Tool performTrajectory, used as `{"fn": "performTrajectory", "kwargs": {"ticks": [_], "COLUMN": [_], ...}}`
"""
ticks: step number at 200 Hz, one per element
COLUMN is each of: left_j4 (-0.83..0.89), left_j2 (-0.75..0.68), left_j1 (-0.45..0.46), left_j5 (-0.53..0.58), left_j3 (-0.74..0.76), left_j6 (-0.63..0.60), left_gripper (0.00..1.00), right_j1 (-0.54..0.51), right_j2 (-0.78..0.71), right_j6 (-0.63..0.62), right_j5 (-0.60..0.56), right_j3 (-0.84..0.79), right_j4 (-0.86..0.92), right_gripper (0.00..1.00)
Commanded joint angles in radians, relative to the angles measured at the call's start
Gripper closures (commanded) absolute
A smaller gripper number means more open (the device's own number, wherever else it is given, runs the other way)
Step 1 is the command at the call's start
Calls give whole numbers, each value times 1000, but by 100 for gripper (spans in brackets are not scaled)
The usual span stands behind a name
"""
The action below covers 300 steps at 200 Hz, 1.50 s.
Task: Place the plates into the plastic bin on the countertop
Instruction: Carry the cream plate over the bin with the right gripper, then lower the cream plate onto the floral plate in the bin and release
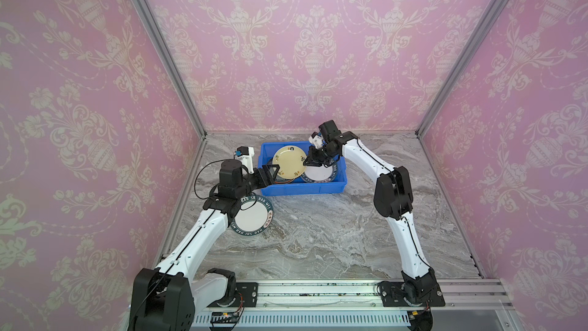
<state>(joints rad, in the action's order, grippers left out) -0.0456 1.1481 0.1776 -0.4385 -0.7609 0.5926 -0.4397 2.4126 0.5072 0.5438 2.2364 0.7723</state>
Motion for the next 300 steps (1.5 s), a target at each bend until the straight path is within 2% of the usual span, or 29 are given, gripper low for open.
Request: {"fn": "performTrajectory", "kwargs": {"ticks": [1,25,48,134,141,189,224,231,257,280,289,300], "left_j4": [151,231,317,305,301,287,285,287,273,261,259,258], "left_j2": [46,78,109,127,130,136,128,128,125,127,130,134], "left_j1": [-2,-3,-2,-3,-2,-3,-4,-3,-3,-4,-3,-4], "left_j5": [15,22,72,111,110,113,120,121,133,138,139,139], "left_j3": [-58,-104,-147,-140,-139,-134,-127,-126,-114,-107,-106,-104], "left_j6": [-35,-33,-57,-74,-73,-73,-77,-79,-77,-73,-71,-71], "left_gripper": [26,26,27,27,27,27,27,27,27,27,28,28], "right_j1": [2,1,0,-23,-24,-29,-32,-32,-36,-39,-40,-43], "right_j2": [31,66,96,133,132,125,103,96,77,81,87,96], "right_j6": [39,58,81,133,130,109,97,59,19,8,7,7], "right_j5": [53,59,80,86,81,49,-4,-22,-80,-87,-81,-78], "right_j3": [94,127,136,115,116,118,113,113,115,126,134,145], "right_j4": [17,7,-19,-86,-84,-62,-27,-13,18,27,27,28], "right_gripper": [100,100,100,100,95,76,70,69,68,70,72,79]}}
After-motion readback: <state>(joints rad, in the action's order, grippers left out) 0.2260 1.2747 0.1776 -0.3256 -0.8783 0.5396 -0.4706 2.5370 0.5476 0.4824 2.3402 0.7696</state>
